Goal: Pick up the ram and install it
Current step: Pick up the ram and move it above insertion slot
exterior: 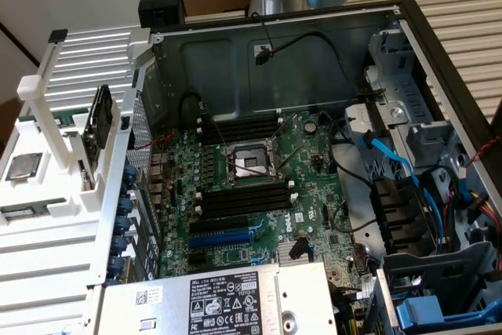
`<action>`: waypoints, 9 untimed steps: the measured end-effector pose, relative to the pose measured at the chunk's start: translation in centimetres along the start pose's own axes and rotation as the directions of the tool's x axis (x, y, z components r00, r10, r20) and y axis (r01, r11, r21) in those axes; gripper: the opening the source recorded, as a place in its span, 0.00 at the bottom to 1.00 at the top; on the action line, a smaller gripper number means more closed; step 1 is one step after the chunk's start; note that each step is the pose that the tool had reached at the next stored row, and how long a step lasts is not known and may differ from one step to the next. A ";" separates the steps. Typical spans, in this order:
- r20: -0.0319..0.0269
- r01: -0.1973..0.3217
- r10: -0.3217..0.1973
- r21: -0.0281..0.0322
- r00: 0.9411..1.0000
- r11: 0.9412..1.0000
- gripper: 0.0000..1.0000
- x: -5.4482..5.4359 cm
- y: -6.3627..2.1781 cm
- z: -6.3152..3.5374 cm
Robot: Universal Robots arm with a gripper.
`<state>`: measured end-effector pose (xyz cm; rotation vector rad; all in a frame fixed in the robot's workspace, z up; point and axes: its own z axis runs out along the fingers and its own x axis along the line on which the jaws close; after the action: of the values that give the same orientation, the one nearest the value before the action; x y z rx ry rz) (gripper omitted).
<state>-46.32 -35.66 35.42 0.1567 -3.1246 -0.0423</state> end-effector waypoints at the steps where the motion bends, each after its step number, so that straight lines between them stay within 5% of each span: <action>1: -0.001 0.016 -0.016 0.000 1.000 1.000 0.10 0.0 0.00 0.00; 4: -0.002 0.071 -0.071 0.001 0.997 0.997 0.10 0.0 0.00 0.01; 9: -0.005 0.181 -0.181 0.002 0.984 0.984 0.10 0.0 0.00 0.01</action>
<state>-46.31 -35.66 35.40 0.4394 -3.0953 -0.0402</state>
